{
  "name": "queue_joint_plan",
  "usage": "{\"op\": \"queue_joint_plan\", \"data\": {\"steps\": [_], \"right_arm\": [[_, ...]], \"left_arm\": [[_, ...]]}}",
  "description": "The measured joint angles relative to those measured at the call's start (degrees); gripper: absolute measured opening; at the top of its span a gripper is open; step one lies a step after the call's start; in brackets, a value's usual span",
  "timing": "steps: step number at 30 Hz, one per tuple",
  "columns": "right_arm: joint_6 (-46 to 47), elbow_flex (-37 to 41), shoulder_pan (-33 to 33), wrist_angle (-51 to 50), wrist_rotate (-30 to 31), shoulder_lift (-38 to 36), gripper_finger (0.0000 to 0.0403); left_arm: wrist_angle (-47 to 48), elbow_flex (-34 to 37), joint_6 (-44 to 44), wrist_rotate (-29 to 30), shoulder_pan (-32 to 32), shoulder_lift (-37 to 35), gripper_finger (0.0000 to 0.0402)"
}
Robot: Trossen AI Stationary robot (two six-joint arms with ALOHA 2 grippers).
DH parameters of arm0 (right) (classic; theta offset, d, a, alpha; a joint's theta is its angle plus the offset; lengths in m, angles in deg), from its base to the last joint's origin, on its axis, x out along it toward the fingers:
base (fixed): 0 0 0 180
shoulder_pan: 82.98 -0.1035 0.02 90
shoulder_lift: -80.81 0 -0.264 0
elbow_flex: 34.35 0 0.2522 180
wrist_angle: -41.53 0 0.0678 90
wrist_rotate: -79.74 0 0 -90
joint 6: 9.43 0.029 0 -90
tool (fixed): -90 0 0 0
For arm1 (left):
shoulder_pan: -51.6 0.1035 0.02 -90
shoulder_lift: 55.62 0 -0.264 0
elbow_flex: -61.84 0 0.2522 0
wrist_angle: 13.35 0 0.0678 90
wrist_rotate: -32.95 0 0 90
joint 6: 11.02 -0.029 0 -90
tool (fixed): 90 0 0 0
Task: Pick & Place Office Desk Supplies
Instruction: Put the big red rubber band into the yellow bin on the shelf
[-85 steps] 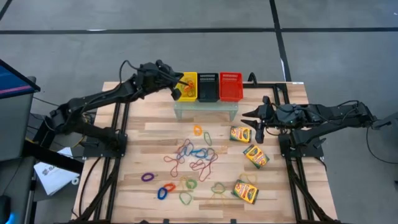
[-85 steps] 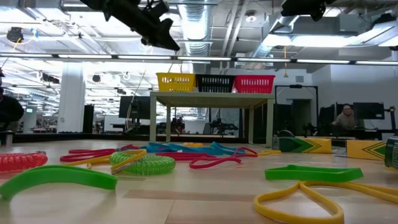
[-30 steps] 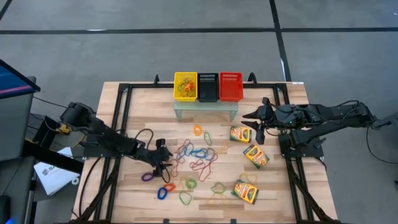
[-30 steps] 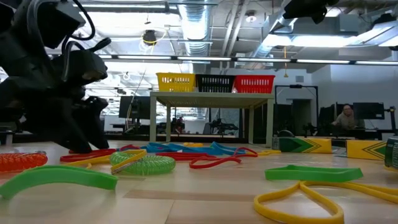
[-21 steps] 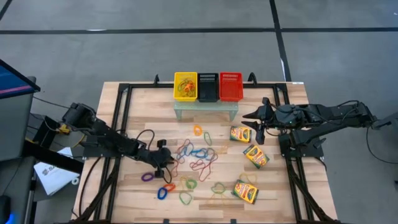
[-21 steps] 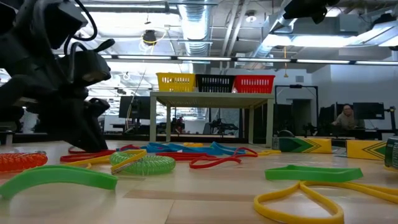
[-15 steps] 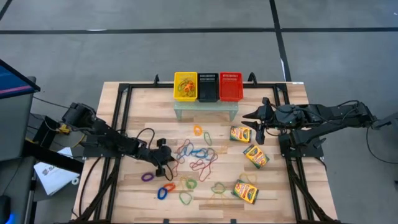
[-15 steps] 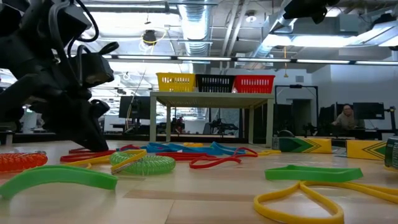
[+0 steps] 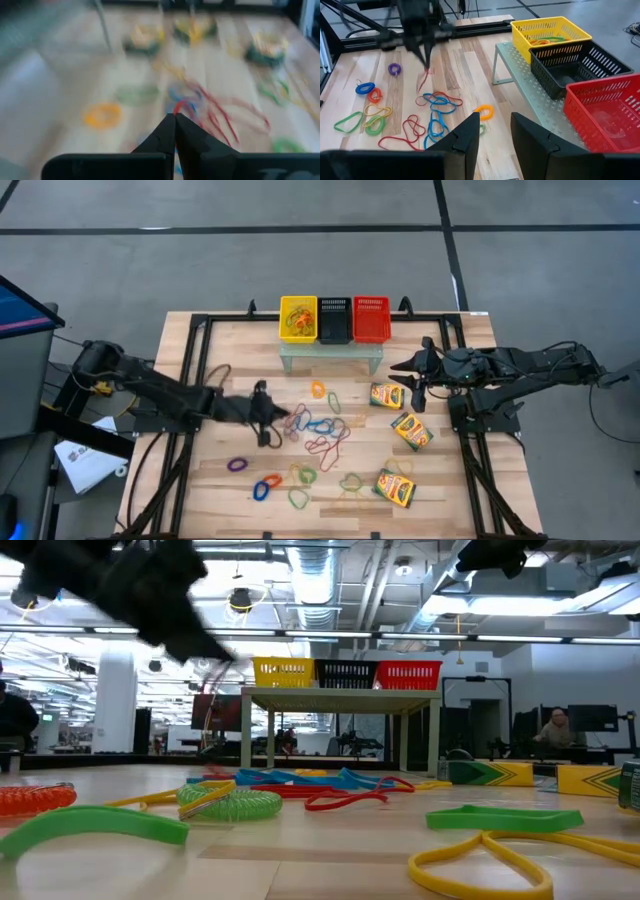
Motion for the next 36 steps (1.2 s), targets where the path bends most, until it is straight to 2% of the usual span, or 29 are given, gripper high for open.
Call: {"op": "queue_joint_plan", "data": {"steps": [6, 12, 16, 20, 28, 36], "right_arm": [[0.54, 0.0, 0.0, 0.0, 0.0, -0.01, 0.0108], [1.66, 0.0, -0.02, -0.2, -1.26, -0.02, 0.0108], [1.66, 0.01, -0.04, -0.2, -1.48, -0.02, 0.0108], [1.66, 0.0, -0.04, -0.22, -1.46, -0.02, 0.0108], [1.66, 0.0, -0.04, -0.2, -1.46, 0.0, 0.0108], [1.3, 0.0, -0.04, -0.22, -1.45, -0.01, 0.0108]], "left_arm": [[-0.01, -7.55, -14.0, 0.05, 10.07, -3.12, 0.0], [0.01, -16.23, -25.28, -0.09, 22.09, -2.8, 0.0], [3.27, -20.69, -26.69, -2.47, 30.33, -2.63, 0.0], [3.88, -21.81, -26.48, -7.28, 36.94, -2.34, 0.0], [3.48, -21.85, -26.65, -11.03, 43.27, 1.35, 0.0], [3.7, -24.34, -26.67, -11.53, 45.04, 6.37, 0.0]]}}
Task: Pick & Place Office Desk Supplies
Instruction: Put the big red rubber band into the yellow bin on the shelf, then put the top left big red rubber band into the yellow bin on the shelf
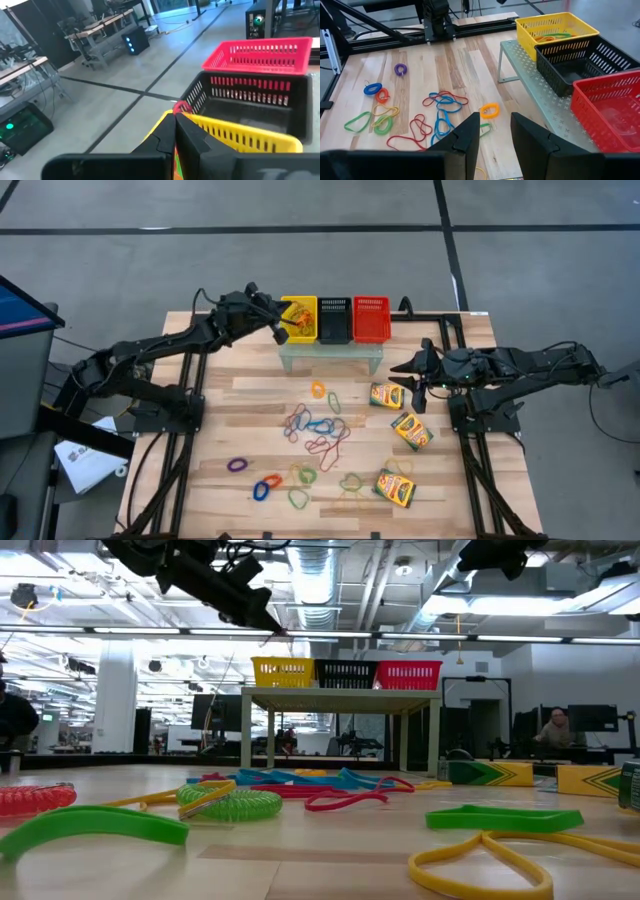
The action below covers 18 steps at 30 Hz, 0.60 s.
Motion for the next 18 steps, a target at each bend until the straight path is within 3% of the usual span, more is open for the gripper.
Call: {"op": "queue_joint_plan", "data": {"steps": [8, 18], "right_arm": [[-1.44, 0.01, 0.0, -0.19, 0.0, 0.0, 0.0108], [-1.6, 0.0, 0.0, -0.17, 0.01, -0.01, 0.0108]], "left_arm": [[1.12, -3.64, 0.06, 2.04, 0.0, 2.69, 0.0029], [19.41, -9.32, 6.39, 2.51, -1.21, 2.67, 0.0177]]}}
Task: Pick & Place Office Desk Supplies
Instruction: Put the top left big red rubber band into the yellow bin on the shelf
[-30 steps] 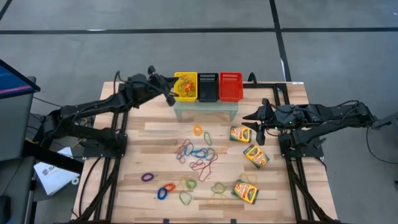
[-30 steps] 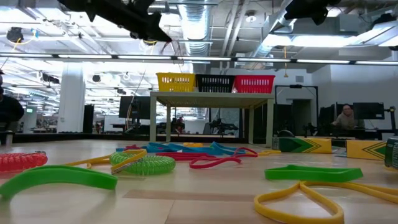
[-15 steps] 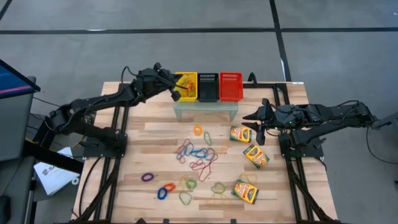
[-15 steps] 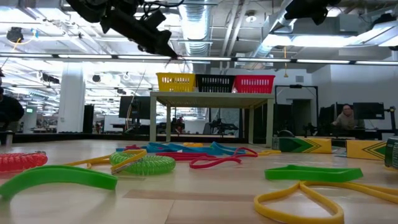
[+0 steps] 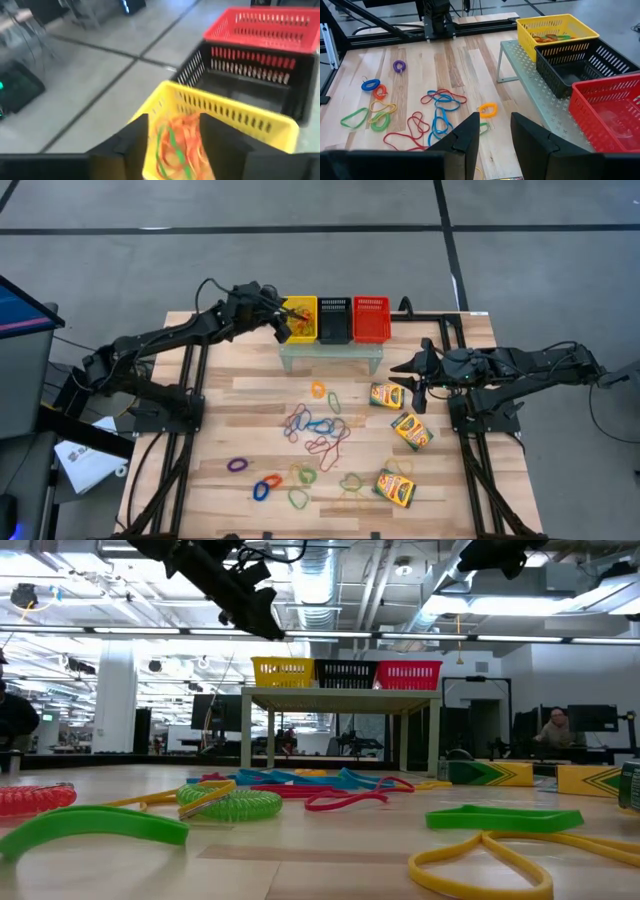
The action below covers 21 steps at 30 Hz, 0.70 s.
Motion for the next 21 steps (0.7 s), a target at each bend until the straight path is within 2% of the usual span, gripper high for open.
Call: {"op": "queue_joint_plan", "data": {"steps": [4, 7, 10, 13, 17, 21], "right_arm": [[0.0, 0.0, 0.0, 0.02, 0.0, 0.0, 0.0108], [-0.2, 0.0, 0.0, 0.02, -0.02, 0.0, 0.0108], [-1.18, 0.01, -0.04, -0.02, -0.01, 0.02, 0.0108], [-1.62, 0.0, -0.28, -0.04, -0.02, 0.02, 0.0108], [-1.58, 0.0, -0.33, -0.14, -0.05, 0.02, 0.0108], [-1.53, 0.0, -0.71, -0.26, -0.31, 0.02, 0.0108]], "left_arm": [[8.35, -2.7, 0.54, -2.23, -4.84, -0.78, 0.0213], [14.46, -3.27, 1.02, -5.65, -11.5, -1.5, 0.0218], [18.08, -2.91, 6.85, -5.7, -19.27, -1.36, 0.0218], [17.06, -0.67, 11.85, -3.63, -26.83, -0.71, 0.0218], [15.04, 4.08, 18.1, 3.57, -34.57, 1.29, 0.0218], [12.06, 9.98, 27.35, 4.61, -39.63, 3.09, 0.0218]]}}
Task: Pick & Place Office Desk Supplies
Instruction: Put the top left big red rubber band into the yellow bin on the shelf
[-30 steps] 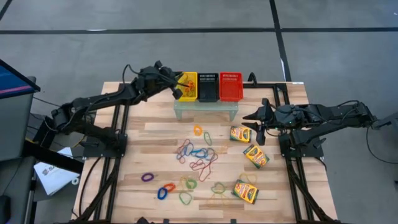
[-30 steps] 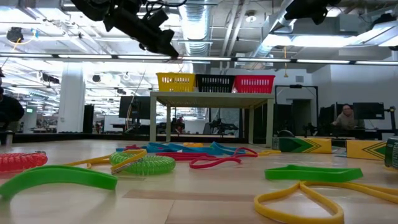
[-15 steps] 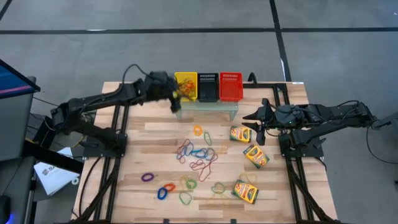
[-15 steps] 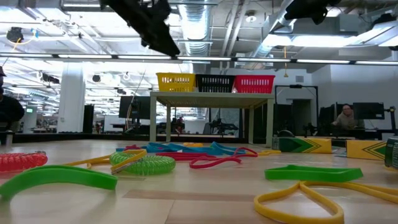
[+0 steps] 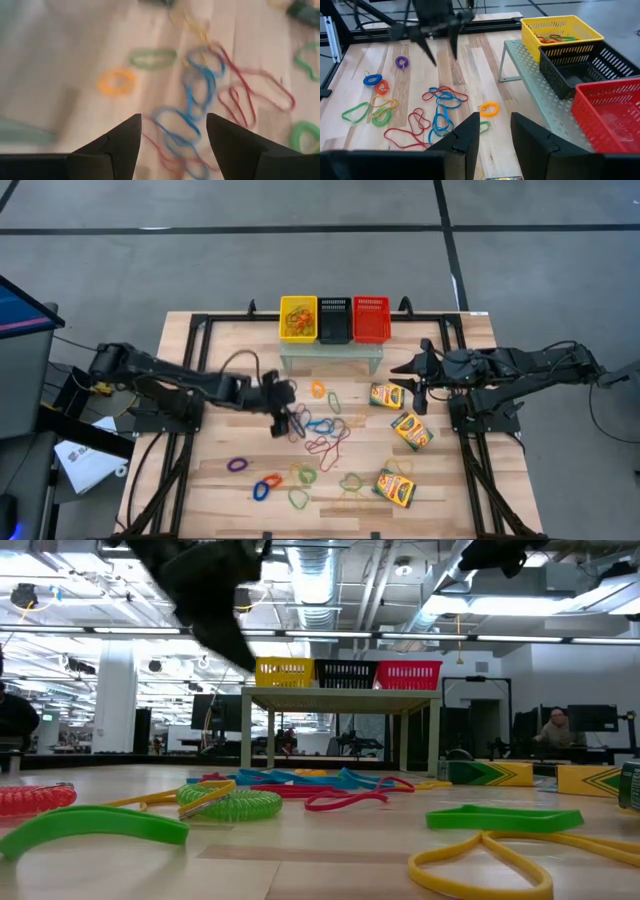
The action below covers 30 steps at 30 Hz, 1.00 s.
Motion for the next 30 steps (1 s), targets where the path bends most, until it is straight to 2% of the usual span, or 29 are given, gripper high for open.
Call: {"op": "queue_joint_plan", "data": {"steps": [3, 9, 15, 20, 25, 30], "right_arm": [[0.02, 0.0, -0.06, -0.17, -0.19, -0.02, 0.0108], [0.04, 0.0, -0.06, -0.61, -1.25, -0.02, 0.0108], [0.46, 0.0, -0.06, -0.77, -1.25, 0.0, 0.0108], [0.46, 0.02, -0.06, -0.68, -1.25, -0.02, 0.0108], [0.42, 0.02, 0.16, -0.72, -1.22, -0.02, 0.0108], [0.44, 0.02, 0.16, -0.77, -1.2, -0.02, 0.0108]], "left_arm": [[-5.17, 4.64, 5.99, 2.14, -3.25, 0.46, 0.0218], [-10.78, 11.43, 9.99, 7.24, -6.38, 2.41, 0.0218], [-15.74, 13.77, 11.36, 8.47, -2.83, 6.48, 0.0218], [-19.64, 13.94, 8.34, 8.34, 0.66, 9.51, 0.0218], [-24.16, 13.92, 5.41, 3.49, 4.2, 11.57, 0.0218], [-24.0, 13.92, 4.95, 3.12, 5.87, 13.56, 0.0218]]}}
